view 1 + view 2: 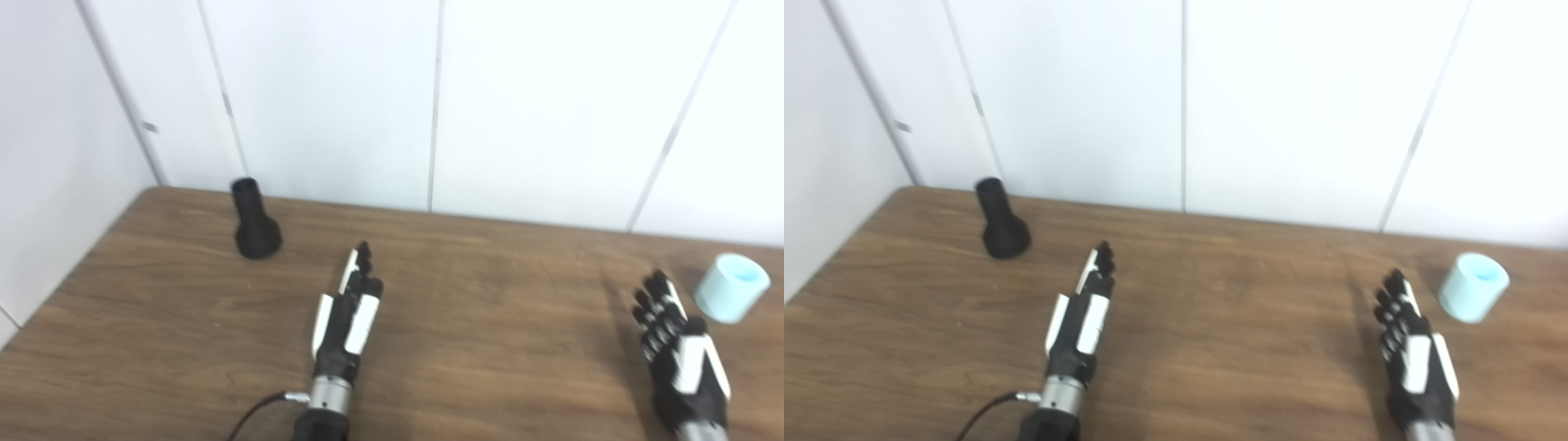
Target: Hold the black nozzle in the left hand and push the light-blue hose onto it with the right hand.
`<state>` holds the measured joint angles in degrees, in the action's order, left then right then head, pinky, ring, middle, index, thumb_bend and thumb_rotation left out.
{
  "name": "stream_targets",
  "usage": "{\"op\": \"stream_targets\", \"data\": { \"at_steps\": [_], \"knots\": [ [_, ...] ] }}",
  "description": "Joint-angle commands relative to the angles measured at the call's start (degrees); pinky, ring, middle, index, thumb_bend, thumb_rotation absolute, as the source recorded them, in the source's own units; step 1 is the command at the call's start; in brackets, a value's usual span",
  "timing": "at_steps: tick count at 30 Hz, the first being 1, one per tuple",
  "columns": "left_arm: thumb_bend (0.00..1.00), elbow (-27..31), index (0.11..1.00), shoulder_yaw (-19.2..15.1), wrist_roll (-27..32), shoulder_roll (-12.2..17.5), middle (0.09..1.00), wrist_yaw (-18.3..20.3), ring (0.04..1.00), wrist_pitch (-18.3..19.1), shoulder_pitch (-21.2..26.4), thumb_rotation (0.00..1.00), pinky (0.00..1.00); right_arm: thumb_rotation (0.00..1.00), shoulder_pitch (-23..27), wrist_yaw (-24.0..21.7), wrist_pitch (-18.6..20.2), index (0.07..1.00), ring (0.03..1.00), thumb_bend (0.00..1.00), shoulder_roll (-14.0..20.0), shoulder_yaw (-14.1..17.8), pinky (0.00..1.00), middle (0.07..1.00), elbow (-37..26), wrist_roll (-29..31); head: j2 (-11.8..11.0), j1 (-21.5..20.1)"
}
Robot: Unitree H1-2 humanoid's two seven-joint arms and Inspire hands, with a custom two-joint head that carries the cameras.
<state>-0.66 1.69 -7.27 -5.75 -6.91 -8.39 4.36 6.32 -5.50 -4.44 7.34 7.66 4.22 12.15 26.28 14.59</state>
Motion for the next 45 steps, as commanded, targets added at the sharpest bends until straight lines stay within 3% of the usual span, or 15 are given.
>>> {"op": "stream_targets", "data": {
  "at_steps": [1,3,5,10,15,20,28,34,37,40,45],
  "knots": [
    [0.8,-4.19,1.0,-0.52,-0.53,1.01,1.0,-0.67,1.0,-2.03,-1.26,0.95,1.0,1.0,-3.17,-1.19,-2.77,1.0,1.0,0.66,0.34,0.49,1.0,1.0,5.74,0.39,-0.32,0.19],
    [0.8,-3.96,1.0,-1.45,-0.39,2.17,1.0,-0.78,1.0,-2.42,-0.76,0.95,1.0,1.0,-2.94,-1.35,-3.54,1.0,1.0,0.66,0.44,0.56,1.0,1.0,6.74,0.48,-0.78,0.21],
    [0.81,-5.99,1.0,-3.84,-0.84,3.97,1.0,-2.97,1.0,-5.6,0.62,0.95,1.0,1.0,-2.76,-1.48,-4.29,1.0,1.0,0.67,0.38,0.55,1.0,1.0,7.55,0.48,-1.24,0.11],
    [0.79,-11.01,1.0,-8.32,-0.8,5.8,1.0,-7.47,1.0,-11.76,2.98,0.82,1.0,1.0,-2.7,-1.59,-5.84,1.0,1.0,0.67,0.27,0.23,1.0,1.0,8.76,0.27,-1.9,-0.18],
    [0.77,-11.23,1.0,-10.95,-1.79,6.68,1.0,-10.79,1.0,-13.52,3.5,0.72,1.0,1.0,-2.97,-1.46,-6.58,1.0,1.0,0.69,0.17,0.05,1.0,1.0,9.07,-0.04,-2.14,-0.65],
    [0.76,-10.06,1.0,-14.06,-10.16,11.17,0.976,-18.49,0.995,-18.27,4.66,0.64,1.0,1.0,-2.88,-1.11,-6.94,1.0,1.0,0.69,-0.11,-0.1,1.0,1.0,9.81,-0.31,-1.96,-0.95],
    [0.78,-12.85,1.0,-13.4,-18.32,17.68,0.999,-29.06,1.0,-18.52,5.48,0.57,1.0,1.0,-2.79,-0.9,-6.76,1.0,1.0,0.69,-0.15,-0.05,1.0,1.0,10.16,-0.4,-2.19,-0.7],
    [0.82,-13.91,1.0,-14.43,-21.0,18.06,1.0,-33.09,1.0,-16.95,6.09,0.57,1.0,1.0,-2.88,-0.71,-6.49,1.0,1.0,0.69,-0.33,-0.18,1.0,1.0,9.9,-0.8,-2.08,-0.29],
    [0.82,-14.28,1.0,-15.02,-21.64,18.02,1.0,-34.25,1.0,-15.94,6.6,0.56,1.0,1.0,-3.05,-0.59,-6.2,1.0,1.0,0.69,-0.45,-0.31,1.0,1.0,9.28,-1.06,-2.11,-0.29],
    [0.83,-14.11,1.0,-15.31,-19.93,18.64,1.0,-32.9,1.0,-14.36,7.45,0.55,1.0,1.0,-3.09,-0.69,-6.34,1.0,1.0,0.7,-0.51,-0.34,1.0,1.0,9.38,-1.31,-1.98,-0.71],
    [0.91,-19.32,1.0,-16.73,-11.96,22.61,1.0,-26.3,1.0,-11.25,11.56,0.5,1.0,1.0,-3.08,-0.98,-6.63,1.0,1.0,0.7,-0.19,-0.02,1.0,1.0,10.13,-1.1,-1.58,-0.57]
  ]
}}
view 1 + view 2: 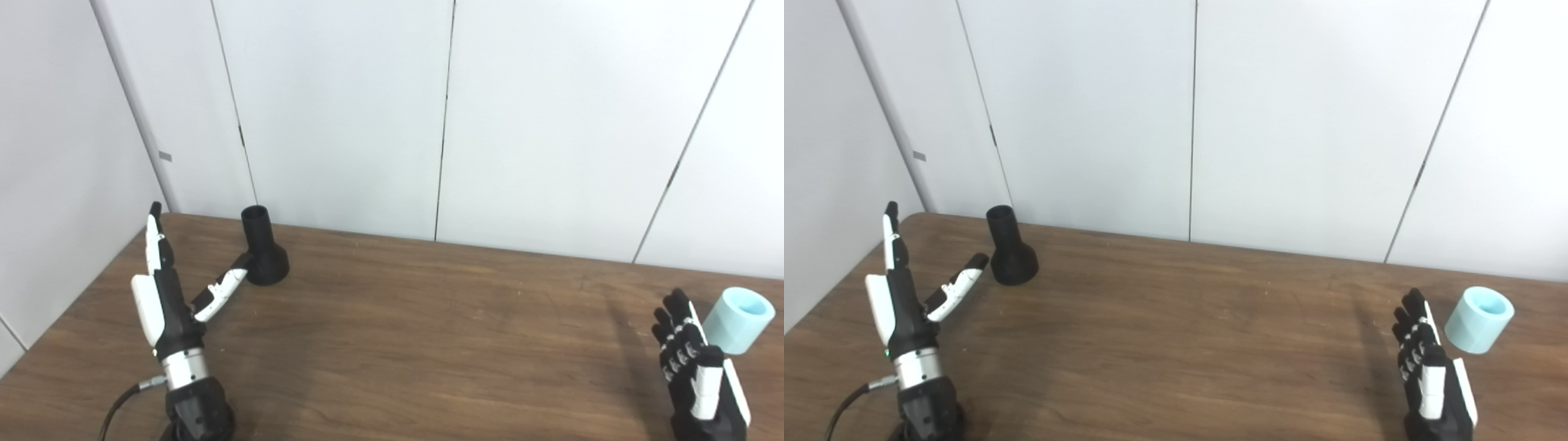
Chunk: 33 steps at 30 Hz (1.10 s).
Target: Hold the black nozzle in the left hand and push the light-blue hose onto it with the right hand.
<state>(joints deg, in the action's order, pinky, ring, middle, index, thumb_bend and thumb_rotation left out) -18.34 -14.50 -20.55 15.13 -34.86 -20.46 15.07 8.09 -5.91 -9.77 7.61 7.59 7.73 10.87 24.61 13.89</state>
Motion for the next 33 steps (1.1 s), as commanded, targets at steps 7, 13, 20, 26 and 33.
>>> {"op": "stream_targets", "data": {
  "at_steps": [7,13,20,26,33],
  "knots": [
    [0.94,-5.65,1.0,-0.74,6.88,5.59,1.0,8.82,1.0,7.53,4.92,0.43,1.0,1.0,-4.55,-0.37,-0.84,1.0,1.0,0.69,-0.86,0.03,1.0,1.0,6.81,0.24,0.32,-0.33],
    [0.95,-11.02,0.976,0.43,9.18,9.21,0.949,13.99,0.928,7.24,8.83,0.42,0.87,1.0,-4.68,0.21,-0.03,1.0,1.0,0.69,-1.37,0.07,1.0,1.0,5.57,0.12,0.55,-0.59],
    [0.96,-13.41,0.966,1.57,11.9,11.09,0.924,18.93,0.893,6.68,11.05,0.42,0.87,1.0,-4.8,0.4,0.2,1.0,1.0,0.7,-1.65,-0.16,1.0,1.0,4.78,-0.05,0.93,-1.06],
    [0.96,-13.7,0.955,2.38,13.23,11.21,0.92,21.66,0.898,6.51,11.83,0.42,0.89,1.0,-4.82,0.39,0.14,1.0,1.0,0.7,-1.73,-0.25,1.0,1.0,4.74,-0.06,1.09,-1.13],
    [0.95,-14.56,0.946,3.21,13.99,11.26,0.914,23.2,0.896,5.3,12.67,0.39,0.87,1.0,-5.01,0.48,0.52,1.0,1.0,0.69,-1.79,-0.44,1.0,1.0,4.0,-0.32,1.42,-1.37]
  ]
}}
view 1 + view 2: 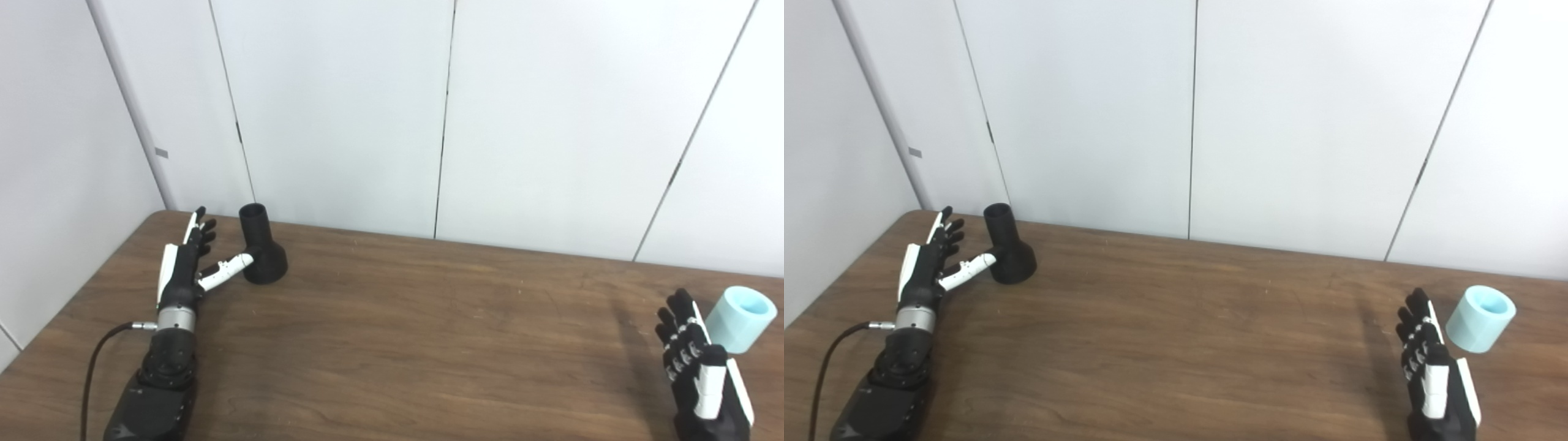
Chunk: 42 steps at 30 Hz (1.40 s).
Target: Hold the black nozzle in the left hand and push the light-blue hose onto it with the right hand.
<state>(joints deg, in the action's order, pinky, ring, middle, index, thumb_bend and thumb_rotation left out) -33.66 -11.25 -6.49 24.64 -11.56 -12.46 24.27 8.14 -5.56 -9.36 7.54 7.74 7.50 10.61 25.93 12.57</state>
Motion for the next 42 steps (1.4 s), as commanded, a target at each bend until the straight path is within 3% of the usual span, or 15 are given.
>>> {"op": "stream_targets", "data": {
  "at_steps": [1,16,26,32,37,39,42],
  "knots": [
    [0.95,-0.02,0.946,0.08,-0.12,1.83,0.914,-0.12,0.895,-2.96,3.81,0.39,0.87,1.0,-5.08,0.17,0.15,1.0,1.0,0.7,-1.75,-0.63,1.0,1.0,4.11,-0.16,0.12,-0.09],
    [0.98,-4.91,0.94,4.44,-4.91,1.48,0.908,-2.01,0.892,-1.87,6.8,0.41,0.79,1.0,-5.17,0.23,1.4,1.0,1.0,0.69,-1.87,-0.62,1.0,1.0,3.58,-0.3,0.48,-0.45],
    [0.96,-8.91,0.94,5.45,-4.79,1.58,0.906,-1.7,0.882,-2.6,8.23,0.39,0.82,1.0,-5.39,0.24,2.23,1.0,1.0,0.69,-2.09,-0.58,1.0,1.0,2.92,-0.12,0.75,-0.56],
    [0.95,-11.51,0.93,5.4,-4.74,1.51,0.897,-2.38,0.869,-3.75,8.12,0.37,0.76,1.0,-5.36,0.16,2.48,1.0,1.0,0.69,-2.07,-0.58,1.0,1.0,2.94,0.0,0.98,-0.67],
    [0.9,-13.8,0.834,4.59,-4.26,0.94,0.813,-5.0,0.728,-4.64,8.79,0.28,0.6,1.0,-5.5,0.09,2.82,1.0,1.0,0.69,-2.04,-0.67,1.0,1.0,2.65,0.01,1.08,-0.68],
    [0.87,-14.82,0.755,3.83,-3.48,0.35,0.728,-6.18,0.602,-4.88,9.37,0.17,0.48,1.0,-5.57,0.08,2.9,1.0,1.0,0.69,-2.0,-0.67,1.0,1.0,2.52,0.0,1.08,-0.68],
    [0.85,-15.09,0.693,3.11,-2.37,-0.41,0.653,-6.66,0.526,-4.41,9.77,0.13,0.41,1.0,-5.67,0.11,3.09,1.0,1.0,0.69,-1.99,-0.68,1.0,1.0,2.24,-0.03,1.37,-0.95]
  ]
}}
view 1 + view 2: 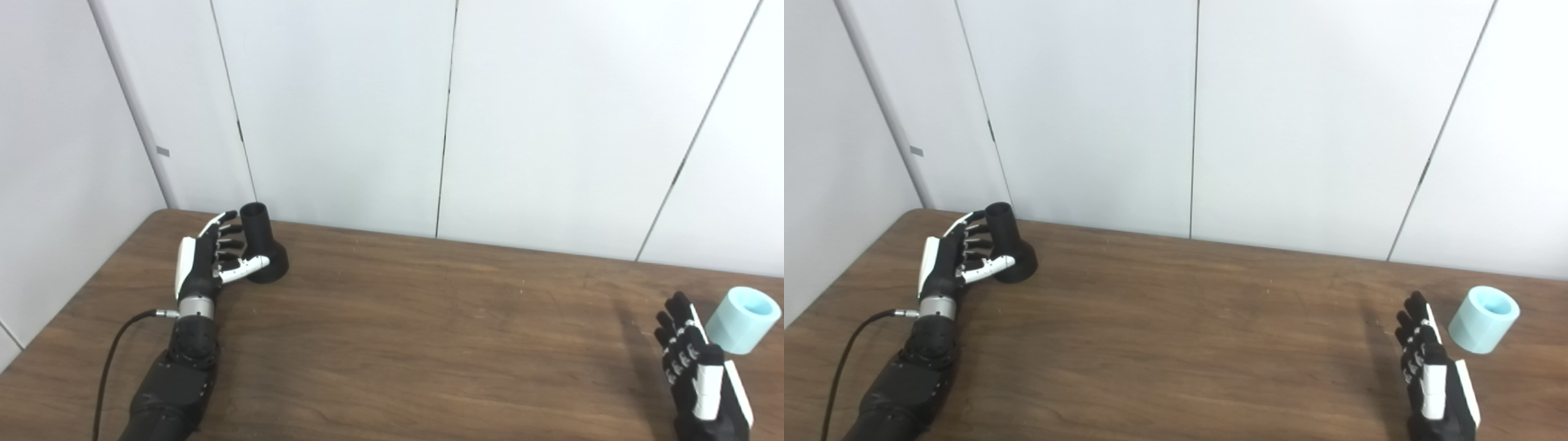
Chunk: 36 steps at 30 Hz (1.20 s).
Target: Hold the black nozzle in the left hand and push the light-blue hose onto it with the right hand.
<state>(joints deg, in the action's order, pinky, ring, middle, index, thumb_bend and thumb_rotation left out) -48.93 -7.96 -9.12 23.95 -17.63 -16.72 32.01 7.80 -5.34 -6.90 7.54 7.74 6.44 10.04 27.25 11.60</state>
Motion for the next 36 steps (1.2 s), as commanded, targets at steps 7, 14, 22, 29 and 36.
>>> {"op": "stream_targets", "data": {
  "at_steps": [7,14,22,29,36],
  "knots": [
    [0.56,2.94,0.502,0.31,1.33,-0.49,0.538,1.26,0.463,3.49,1.26,0.07,0.38,1.0,-5.67,0.16,1.55,1.0,1.0,0.69,-2.18,-0.83,1.0,1.0,1.94,0.28,0.38,-0.33],
    [0.52,5.45,0.49,1.67,0.86,-0.19,0.541,2.79,0.472,6.94,0.29,0.07,0.39,1.0,-5.62,0.16,1.95,1.0,1.0,0.69,-2.09,-0.69,1.0,1.0,1.72,0.17,0.74,-0.49],
    [0.52,5.77,0.493,5.67,-0.97,1.03,0.588,7.68,0.54,12.18,0.84,0.08,0.46,1.0,-5.73,0.14,1.96,1.0,1.0,0.68,-2.09,-0.78,1.0,1.0,1.51,-0.05,1.01,-0.5],
    [0.52,7.6,0.494,11.64,-1.92,0.81,0.591,13.94,0.538,14.93,0.72,0.08,0.45,1.0,-5.82,0.23,2.46,1.0,1.0,0.68,-2.19,-0.88,1.0,1.0,0.89,-0.22,1.45,-1.17],
    [0.52,13.46,0.495,16.19,-2.49,-0.6,0.612,18.3,0.55,16.01,-1.21,0.08,0.47,1.0,-6.2,0.59,3.29,1.0,1.0,0.68,-2.72,-1.39,1.0,1.0,-0.67,-0.64,1.89,-2.64]
  ]
}}
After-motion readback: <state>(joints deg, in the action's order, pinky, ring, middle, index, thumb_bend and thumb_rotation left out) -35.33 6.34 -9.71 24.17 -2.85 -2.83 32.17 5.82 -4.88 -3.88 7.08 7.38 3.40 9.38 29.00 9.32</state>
